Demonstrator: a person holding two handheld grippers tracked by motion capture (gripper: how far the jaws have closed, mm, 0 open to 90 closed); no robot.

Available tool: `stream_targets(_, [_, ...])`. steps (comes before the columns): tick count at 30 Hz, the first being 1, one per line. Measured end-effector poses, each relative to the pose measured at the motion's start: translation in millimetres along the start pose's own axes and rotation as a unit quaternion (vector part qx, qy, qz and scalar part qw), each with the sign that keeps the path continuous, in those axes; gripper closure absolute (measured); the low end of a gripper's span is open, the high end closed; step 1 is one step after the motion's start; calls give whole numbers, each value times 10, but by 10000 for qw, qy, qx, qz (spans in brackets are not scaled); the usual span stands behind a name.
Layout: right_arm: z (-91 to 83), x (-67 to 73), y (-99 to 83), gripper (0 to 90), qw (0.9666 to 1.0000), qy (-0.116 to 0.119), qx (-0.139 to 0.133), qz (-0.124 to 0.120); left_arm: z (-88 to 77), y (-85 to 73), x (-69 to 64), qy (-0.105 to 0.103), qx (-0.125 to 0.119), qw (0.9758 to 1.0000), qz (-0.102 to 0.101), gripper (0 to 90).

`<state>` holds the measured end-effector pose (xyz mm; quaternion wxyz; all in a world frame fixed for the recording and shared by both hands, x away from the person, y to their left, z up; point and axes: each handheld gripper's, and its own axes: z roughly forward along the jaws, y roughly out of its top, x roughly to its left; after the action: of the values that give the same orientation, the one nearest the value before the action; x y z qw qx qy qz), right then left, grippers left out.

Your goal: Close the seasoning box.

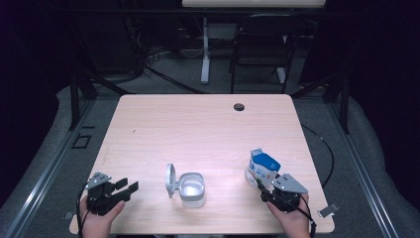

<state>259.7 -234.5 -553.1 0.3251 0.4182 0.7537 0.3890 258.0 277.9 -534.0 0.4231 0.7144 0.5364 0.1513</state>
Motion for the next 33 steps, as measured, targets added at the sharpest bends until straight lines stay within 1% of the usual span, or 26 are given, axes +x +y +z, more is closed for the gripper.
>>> stream_targets(3, [20, 5, -10, 399, 10000, 26, 12, 43, -17, 15, -13, -24, -46, 10000, 44, 495])
stream_targets(6, [29, 23, -18, 399, 9999, 42, 85, -35, -32, 33, -30, -68, -99, 9999, 74, 497])
stream_targets(13, [40, 63, -16, 399, 9999, 60, 93, -51, -28, 50, -69, -141, -121, 9996, 205, 492])
stream_targets(15, [44, 69, -15, 399, 9999, 89, 113, -74, -34, 55, -76, -130, -116, 9995, 254, 492])
stream_targets(17, [48, 74, -15, 398, 9999, 97, 112, -65, -44, 63, -87, -108, -171, 9995, 261, 489])
stream_targets(19, [45, 76, -16, 399, 9998, 88, 133, -94, -63, 78, -99, -170, -185, 9993, 272, 493])
stream_targets(20, [45, 80, -18, 398, 9999, 93, 104, -74, -77, 88, -110, -189, -166, 9993, 285, 497])
stream_targets(21, [38, 80, -16, 399, 9999, 89, 109, -65, -82, 96, -127, -215, -197, 9991, 298, 504])
stream_targets(22, [35, 82, -13, 399, 9999, 97, 96, -48, -94, 108, -141, -239, -176, 9990, 348, 513])
stream_targets(25, [24, 90, -11, 391, 9998, 127, 125, -65, -107, 134, -201, -277, -222, 9985, 423, 551])
stream_targets(27, [19, 90, -13, 388, 9998, 102, 141, -59, -118, 150, -239, -357, -259, 9980, 447, 582])
stream_targets(29, [11, 88, -18, 386, 9998, 88, 146, -50, -135, 159, -268, -400, -273, 9978, 460, 652])
stream_targets(31, [3, 82, -19, 383, 9999, 80, 138, -30, -150, 174, -301, -457, -320, 9973, 472, 695])
stream_targets(33, [-18, 76, -29, 383, 9998, 108, 152, 8, -177, 201, -343, -492, -327, 9967, 550, 753])
